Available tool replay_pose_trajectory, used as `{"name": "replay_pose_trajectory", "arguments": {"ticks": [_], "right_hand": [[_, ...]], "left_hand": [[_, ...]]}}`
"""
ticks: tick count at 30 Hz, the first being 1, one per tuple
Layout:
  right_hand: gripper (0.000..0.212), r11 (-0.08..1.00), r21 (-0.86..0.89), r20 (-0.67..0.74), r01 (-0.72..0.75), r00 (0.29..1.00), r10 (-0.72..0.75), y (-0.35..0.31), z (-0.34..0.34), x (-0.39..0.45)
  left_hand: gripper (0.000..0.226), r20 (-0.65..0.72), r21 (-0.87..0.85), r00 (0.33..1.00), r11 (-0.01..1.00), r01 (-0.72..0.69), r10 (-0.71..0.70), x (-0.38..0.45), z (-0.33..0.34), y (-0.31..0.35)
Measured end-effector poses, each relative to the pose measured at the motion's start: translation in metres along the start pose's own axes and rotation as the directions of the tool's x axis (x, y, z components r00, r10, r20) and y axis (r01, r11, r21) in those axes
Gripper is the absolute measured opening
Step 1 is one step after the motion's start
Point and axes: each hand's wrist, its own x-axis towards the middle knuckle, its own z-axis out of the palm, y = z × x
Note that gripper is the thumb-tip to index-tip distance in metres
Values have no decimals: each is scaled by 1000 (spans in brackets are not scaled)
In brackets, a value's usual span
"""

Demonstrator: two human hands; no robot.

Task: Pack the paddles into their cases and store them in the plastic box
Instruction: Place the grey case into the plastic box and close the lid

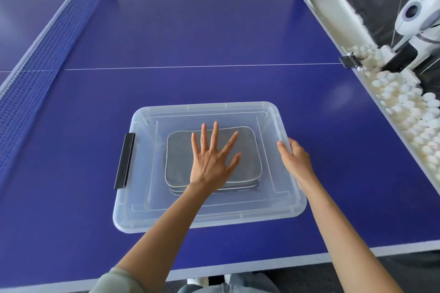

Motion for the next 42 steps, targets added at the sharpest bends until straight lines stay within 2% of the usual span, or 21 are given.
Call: {"name": "replay_pose_trajectory", "arguments": {"ticks": [3,5,7,10,13,17,24,30,33,35,37,40,42], "right_hand": [[55,978,162,-1,-130,991,132,0,-2,3],[26,970,194,11,-146,989,147,3,-5,6],[41,981,185,-36,-57,997,65,3,-9,4],[30,992,47,-210,118,972,-106,-4,-11,0],[23,982,-39,-192,184,963,-189,-10,-10,-5],[23,976,-128,-207,175,958,-199,-13,-5,-10],[34,959,-279,-317,51,938,-142,-22,6,-15],[25,886,-464,-351,8,917,-192,-27,17,-18],[49,837,-548,-297,-17,939,-176,-28,26,-19],[62,783,-622,-248,22,943,-223,-30,36,-24],[62,752,-647,-191,127,928,-321,-35,49,-33],[55,693,-609,11,385,878,-479,-45,72,-45],[52,598,-641,134,481,838,-530,-48,83,-49]], "left_hand": [[62,9,14,1000,1000,5,-5,0,1,1],[63,8,17,1000,1000,11,-11,0,2,1],[61,5,8,1000,1000,17,-17,0,3,1],[60,-9,1,1000,1000,18,-18,1,4,0],[62,-15,3,1000,1000,15,-15,1,6,0],[63,-12,3,1000,1000,22,-22,1,6,0],[62,-15,-7,1000,1000,27,-27,0,5,1],[64,-18,-2,1000,1000,25,-25,0,8,0],[62,-30,-3,999,1000,17,-17,1,7,0],[59,-41,-34,999,999,19,-21,2,5,-1],[57,-56,-99,998,995,16,-22,2,0,-2],[54,-115,-216,990,975,58,-84,-2,-4,-12],[55,-107,-150,986,982,112,-129,-9,-7,-24]]}}
